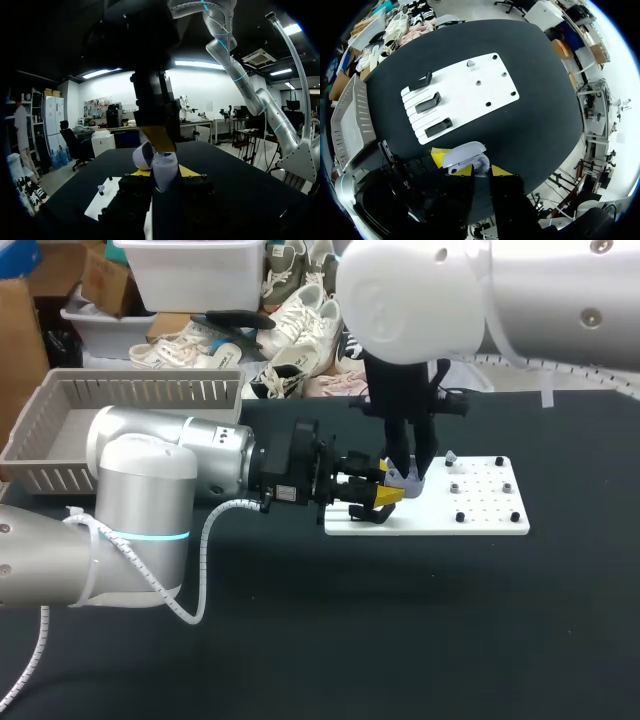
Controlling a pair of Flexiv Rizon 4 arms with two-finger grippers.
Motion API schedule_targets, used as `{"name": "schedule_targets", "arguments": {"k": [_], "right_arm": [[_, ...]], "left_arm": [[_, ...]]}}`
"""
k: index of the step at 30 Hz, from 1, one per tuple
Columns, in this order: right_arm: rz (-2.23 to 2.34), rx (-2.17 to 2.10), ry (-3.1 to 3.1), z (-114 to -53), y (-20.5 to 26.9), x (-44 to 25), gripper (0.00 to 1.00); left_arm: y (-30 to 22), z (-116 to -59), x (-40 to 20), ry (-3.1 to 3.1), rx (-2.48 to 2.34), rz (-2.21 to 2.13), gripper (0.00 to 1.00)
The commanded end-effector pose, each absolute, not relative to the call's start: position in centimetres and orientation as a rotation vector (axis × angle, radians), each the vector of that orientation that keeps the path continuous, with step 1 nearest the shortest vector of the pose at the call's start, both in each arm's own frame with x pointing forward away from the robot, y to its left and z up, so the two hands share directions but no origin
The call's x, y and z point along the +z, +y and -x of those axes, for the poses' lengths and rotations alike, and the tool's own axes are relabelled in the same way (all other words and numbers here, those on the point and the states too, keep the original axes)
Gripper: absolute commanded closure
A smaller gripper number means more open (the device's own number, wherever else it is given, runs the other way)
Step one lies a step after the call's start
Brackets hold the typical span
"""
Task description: Pick up each earbud case from the left stands, insert the matching earbuds, close the lid, and place the case in the box.
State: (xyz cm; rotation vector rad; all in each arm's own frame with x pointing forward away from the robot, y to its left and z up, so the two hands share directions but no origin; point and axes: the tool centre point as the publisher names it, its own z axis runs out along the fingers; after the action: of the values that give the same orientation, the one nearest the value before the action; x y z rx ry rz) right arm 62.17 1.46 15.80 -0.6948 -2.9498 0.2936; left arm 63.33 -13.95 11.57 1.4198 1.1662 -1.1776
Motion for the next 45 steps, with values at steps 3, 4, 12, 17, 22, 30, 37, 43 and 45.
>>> {"name": "schedule_targets", "arguments": {"k": [3, 4, 12, 17, 22, 30, 37, 43, 45], "right_arm": [[0.711, 0.274, -2.955, -62.1, 1.2, 15.6, 0.69], [0.712, 0.268, -2.958, -62.1, 1.2, 15.7, 0.69], [0.735, 0.188, -3.005, -61.4, 1.0, 17.2, 0.68], [0.791, 0.103, -3.044, -61.6, -0.1, 18.1, 0.64], [0.831, -0.016, -3.097, -62.9, -1.5, 18.8, 0.63], [0.741, -0.09, -3.16, -66.3, -3.6, 19.3, 0.56], [0.614, -0.118, -3.193, -70.3, -5.1, 18.4, 0.53], [0.525, -0.077, -3.208, -72.7, -5.8, 16.7, 0.5], [0.483, -0.043, -3.229, -73.4, -6.0, 15.9, 0.52]], "left_arm": [[-14.0, -63.4, 11.6, 1.163, -1.181, -1.422, 1.0], [-14.0, -63.4, 11.6, 1.163, -1.181, -1.422, 1.0], [-14.0, -63.4, 11.6, 1.163, -1.181, -1.422, 1.0], [-14.0, -63.4, 11.6, 1.163, -1.181, -1.422, 1.0], [-14.0, -63.4, 11.6, 1.163, -1.181, -1.422, 1.0], [-14.0, -63.4, 11.6, 1.163, -1.181, -1.422, 1.0], [-14.0, -63.4, 11.6, 1.163, -1.181, -1.422, 1.0], [-14.0, -63.4, 11.6, 1.163, -1.181, -1.422, 1.0], [-14.0, -63.4, 11.6, 1.163, -1.181, -1.422, 1.0]]}}
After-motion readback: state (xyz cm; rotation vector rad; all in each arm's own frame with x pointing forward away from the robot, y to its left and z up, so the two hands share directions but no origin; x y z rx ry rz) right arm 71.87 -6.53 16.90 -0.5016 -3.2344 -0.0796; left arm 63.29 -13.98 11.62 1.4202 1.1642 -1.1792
